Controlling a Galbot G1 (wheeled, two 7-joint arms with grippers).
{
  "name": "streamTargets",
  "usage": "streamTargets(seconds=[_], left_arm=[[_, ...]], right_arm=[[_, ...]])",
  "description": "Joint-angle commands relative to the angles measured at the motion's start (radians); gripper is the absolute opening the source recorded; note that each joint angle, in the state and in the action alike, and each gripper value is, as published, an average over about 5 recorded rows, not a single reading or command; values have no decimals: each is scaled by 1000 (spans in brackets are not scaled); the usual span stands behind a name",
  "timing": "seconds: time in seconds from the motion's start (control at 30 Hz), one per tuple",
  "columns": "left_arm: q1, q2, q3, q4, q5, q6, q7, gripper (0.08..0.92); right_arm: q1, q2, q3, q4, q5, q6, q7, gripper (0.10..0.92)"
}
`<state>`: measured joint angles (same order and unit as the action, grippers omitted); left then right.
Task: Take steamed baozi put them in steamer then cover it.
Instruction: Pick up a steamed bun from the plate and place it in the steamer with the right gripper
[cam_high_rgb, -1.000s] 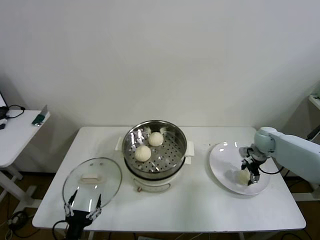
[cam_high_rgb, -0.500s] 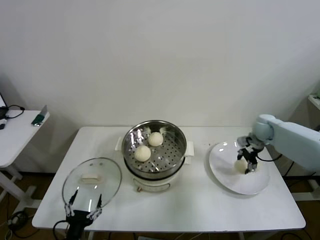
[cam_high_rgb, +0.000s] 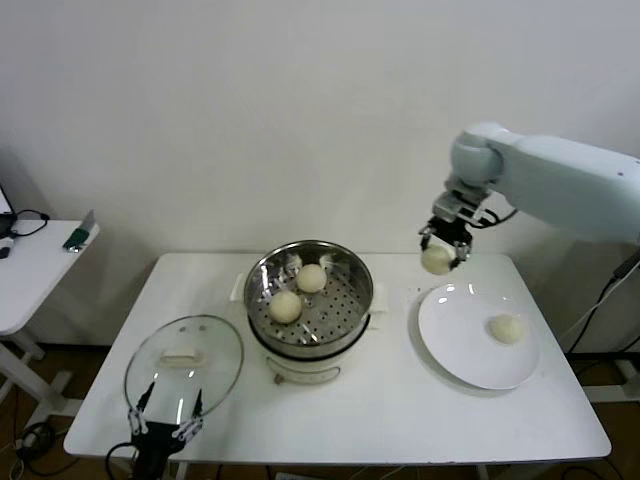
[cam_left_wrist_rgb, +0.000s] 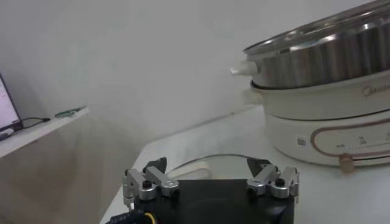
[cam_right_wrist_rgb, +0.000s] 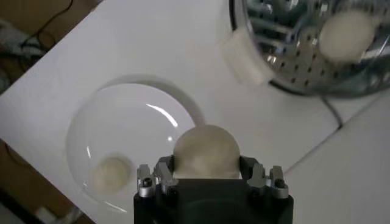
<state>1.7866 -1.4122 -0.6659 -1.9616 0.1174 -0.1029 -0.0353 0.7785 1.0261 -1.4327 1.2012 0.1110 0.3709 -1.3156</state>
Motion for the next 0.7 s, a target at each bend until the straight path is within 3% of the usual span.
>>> streamTargets(seconds=[0.03, 0.37, 0.7], left_arm=[[-2, -6, 1, 0, 5, 2, -2, 823], [13, 19, -16, -15, -14, 5, -5, 823], [15, 22, -23, -12, -13, 3, -6, 823]], right_arm=[[26, 246, 75, 113, -64, 158, -48, 679], [-204, 392, 153, 78, -249, 199, -51, 679], [-310, 422, 133, 69, -310, 201, -52, 686]])
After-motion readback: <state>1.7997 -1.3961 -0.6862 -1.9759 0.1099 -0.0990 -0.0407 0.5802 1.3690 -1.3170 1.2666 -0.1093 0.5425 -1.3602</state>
